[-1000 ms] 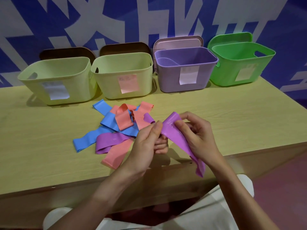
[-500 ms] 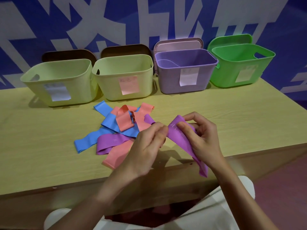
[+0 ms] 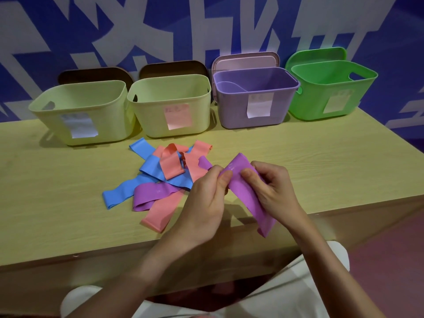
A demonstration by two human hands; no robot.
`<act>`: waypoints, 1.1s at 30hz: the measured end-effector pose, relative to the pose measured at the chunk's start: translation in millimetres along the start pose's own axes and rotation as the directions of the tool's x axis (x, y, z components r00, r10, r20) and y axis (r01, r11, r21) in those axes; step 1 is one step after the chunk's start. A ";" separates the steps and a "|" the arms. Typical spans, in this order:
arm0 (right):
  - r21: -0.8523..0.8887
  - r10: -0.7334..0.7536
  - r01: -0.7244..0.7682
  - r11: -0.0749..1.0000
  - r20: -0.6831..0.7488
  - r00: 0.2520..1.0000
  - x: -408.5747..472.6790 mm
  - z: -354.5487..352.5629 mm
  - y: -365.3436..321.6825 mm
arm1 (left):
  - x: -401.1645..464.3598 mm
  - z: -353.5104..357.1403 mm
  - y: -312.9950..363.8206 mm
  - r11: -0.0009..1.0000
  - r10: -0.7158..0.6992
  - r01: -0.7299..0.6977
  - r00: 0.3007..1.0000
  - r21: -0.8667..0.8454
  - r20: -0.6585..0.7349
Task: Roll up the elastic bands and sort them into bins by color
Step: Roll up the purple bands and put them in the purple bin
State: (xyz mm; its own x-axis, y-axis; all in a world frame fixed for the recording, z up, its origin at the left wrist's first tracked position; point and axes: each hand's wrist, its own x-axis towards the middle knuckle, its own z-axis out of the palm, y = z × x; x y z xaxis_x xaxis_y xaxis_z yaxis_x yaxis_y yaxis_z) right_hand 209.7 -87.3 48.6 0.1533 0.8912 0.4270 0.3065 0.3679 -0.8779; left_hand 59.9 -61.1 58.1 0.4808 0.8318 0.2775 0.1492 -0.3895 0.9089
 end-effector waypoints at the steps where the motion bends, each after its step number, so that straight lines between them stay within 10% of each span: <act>1: -0.002 0.003 -0.003 1.000 0.009 1.000 0.5 -0.7 -0.4 | 0.7 -0.7 0.3 0.993 -0.043 0.045 0.999 -0.114 0.014; 15: 0.092 -0.036 0.033 0.995 0.030 0.999 1.8 -9.1 -22.2 | -1.5 -10.1 16.2 0.706 -0.196 0.361 0.927 -0.610 0.321; 22: 0.064 0.018 -0.016 0.998 -0.042 0.999 -4.7 -8.8 -14.5 | -2.2 -8.7 -1.2 0.989 -0.070 0.086 0.988 -0.121 0.136; 27: 0.066 0.036 -0.034 0.997 -0.037 0.999 -5.1 -4.8 -12.6 | -5.3 -8.9 -5.8 0.950 0.086 -0.111 0.991 0.293 0.098; 33: 0.024 0.024 -0.025 0.999 0.032 0.999 -2.7 1.3 -11.9 | -6.6 1.2 -7.8 0.965 0.086 -0.077 0.996 0.249 -0.023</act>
State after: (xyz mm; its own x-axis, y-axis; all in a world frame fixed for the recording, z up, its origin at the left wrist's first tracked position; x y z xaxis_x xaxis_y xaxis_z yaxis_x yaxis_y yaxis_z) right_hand 204.4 -93.8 57.6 0.1300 0.9079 0.3986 0.2803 0.3519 -0.8931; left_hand 56.5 -64.0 48.8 0.4717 0.8043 0.3614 0.3222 -0.5388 0.7784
